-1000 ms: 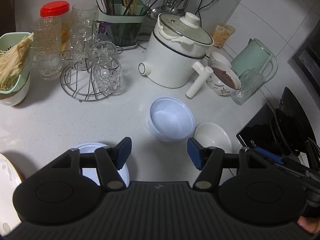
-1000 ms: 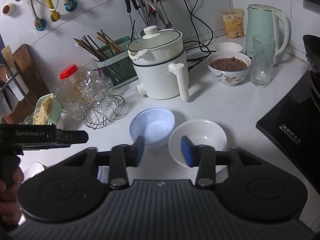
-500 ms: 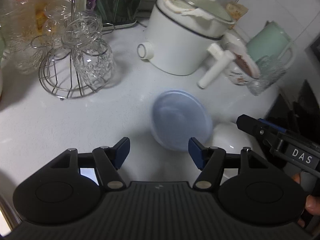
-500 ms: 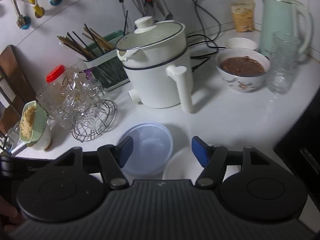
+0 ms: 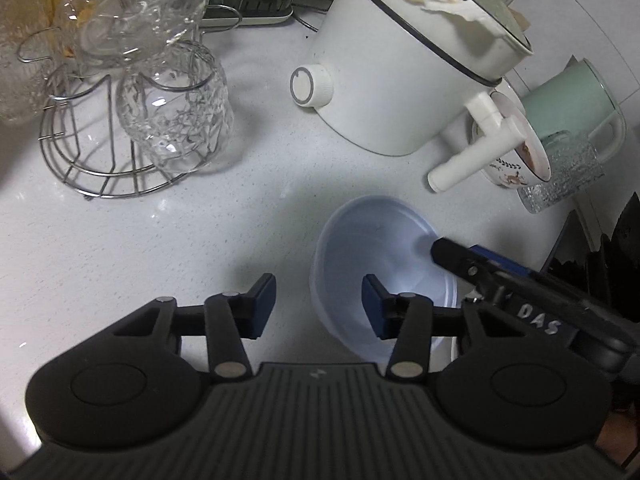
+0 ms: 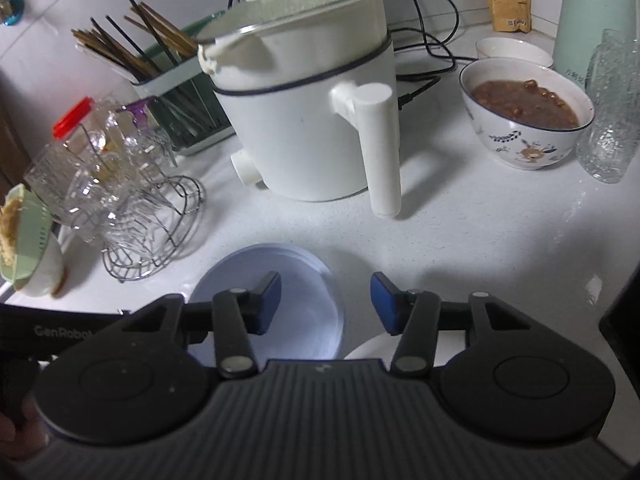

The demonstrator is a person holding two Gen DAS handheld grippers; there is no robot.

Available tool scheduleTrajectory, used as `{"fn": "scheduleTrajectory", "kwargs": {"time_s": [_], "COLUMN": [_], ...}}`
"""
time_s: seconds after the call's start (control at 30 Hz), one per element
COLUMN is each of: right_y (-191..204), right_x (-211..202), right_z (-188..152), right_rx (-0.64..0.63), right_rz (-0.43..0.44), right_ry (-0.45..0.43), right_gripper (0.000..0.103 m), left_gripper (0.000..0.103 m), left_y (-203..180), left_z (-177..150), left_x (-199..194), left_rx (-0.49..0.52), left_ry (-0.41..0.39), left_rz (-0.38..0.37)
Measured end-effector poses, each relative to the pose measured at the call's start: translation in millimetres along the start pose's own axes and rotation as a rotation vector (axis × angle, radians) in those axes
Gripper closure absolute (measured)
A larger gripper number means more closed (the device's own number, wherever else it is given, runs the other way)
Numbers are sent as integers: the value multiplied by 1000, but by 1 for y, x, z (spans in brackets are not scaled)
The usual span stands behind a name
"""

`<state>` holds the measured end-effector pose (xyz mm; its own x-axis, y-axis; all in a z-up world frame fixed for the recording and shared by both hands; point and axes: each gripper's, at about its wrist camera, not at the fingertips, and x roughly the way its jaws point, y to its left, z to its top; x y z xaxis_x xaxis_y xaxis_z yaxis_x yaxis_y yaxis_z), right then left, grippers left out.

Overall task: Organize plates and bowls
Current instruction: 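Lower the held blue bowl into the other light blue bowl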

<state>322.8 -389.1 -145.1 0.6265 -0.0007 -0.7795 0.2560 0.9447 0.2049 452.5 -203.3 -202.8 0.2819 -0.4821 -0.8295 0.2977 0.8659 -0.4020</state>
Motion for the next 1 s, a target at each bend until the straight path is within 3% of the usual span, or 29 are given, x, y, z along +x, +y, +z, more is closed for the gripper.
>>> {"fn": "scheduleTrajectory", "kwargs": {"time_s": [0.07, 0.1, 0.3, 0.37, 0.53, 1.0], "right_y": [1, 1, 2, 3, 5, 18], "right_x": [9, 12, 25, 28, 27, -11], "right_z": [1, 2, 1, 1, 4, 16], "right_rx": [-12, -12, 10, 15, 40, 91], "right_rz": [-18, -19, 14, 14, 30, 52], "right_ry": [24, 30, 51, 60, 62, 41], "right_gripper": [63, 65, 68, 73, 78, 78], "left_gripper": [60, 65, 72, 72, 72, 72], "left_y": [-1, -2, -2, 0, -3, -17], "left_z": [3, 4, 7, 7, 8, 11], "left_x": [4, 6, 17, 16, 10, -44], "left_rx": [6, 8, 4, -27, 11, 60], "left_ry": [1, 3, 14, 16, 10, -24], "left_rz": [-11, -10, -33, -51, -14, 2]}}
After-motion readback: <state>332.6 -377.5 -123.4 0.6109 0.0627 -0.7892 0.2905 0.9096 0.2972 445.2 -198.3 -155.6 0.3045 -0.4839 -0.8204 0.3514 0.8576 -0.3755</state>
